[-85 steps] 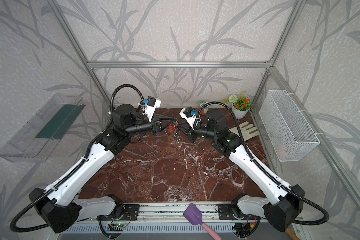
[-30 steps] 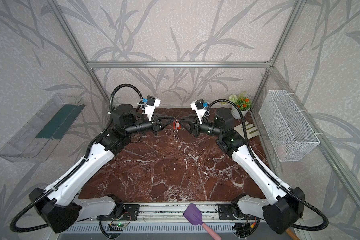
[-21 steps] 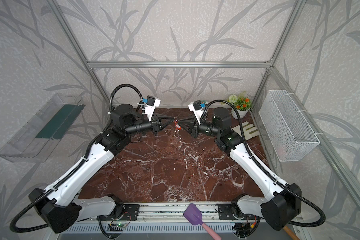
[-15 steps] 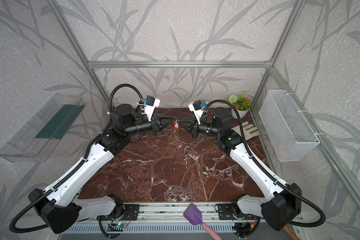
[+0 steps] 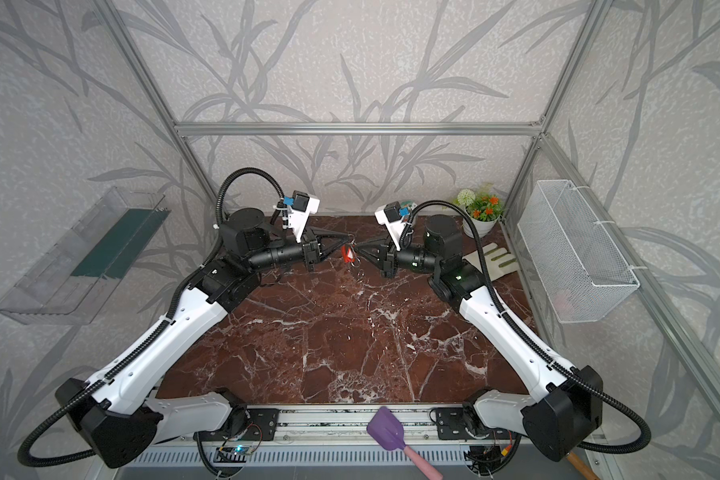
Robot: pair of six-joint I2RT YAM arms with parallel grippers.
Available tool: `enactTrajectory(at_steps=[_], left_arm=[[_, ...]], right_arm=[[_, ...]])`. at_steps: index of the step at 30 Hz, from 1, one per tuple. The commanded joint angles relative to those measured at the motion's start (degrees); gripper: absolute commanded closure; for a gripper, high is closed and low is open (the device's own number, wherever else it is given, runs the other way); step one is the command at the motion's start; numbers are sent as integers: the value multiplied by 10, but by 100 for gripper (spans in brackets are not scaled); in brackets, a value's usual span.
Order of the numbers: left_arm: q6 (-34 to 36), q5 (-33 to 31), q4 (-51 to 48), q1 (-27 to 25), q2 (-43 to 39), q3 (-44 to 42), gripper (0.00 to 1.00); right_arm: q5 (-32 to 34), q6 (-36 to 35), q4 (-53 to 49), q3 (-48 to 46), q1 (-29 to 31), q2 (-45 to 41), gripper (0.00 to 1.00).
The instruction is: Put the keys on the keyring
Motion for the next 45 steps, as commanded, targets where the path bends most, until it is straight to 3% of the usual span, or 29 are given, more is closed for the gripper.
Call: enactTrajectory(at_steps=[1,7,18,23,36,45], left_arm=[[-7,7,37,1,-15,2,100],[-6,-3,39,1,-19,-6,100],[-12,0,50,1,-10,-3,100],[-16,8,50,1,-6,0,100],[-18,7,50,1,-7,3,100],[-21,15,50,0,-5,3,100]], right_arm=[[-18,-7,-19,8,7,5,91],[25,14,17,-15,-10,-21,76],[38,84,115,-26,-32,-37,71],[10,128,160,-1,-28,-5,71],[-29,132,150,11,-13,23,73],[-34,132,147,12,-6,23,90]])
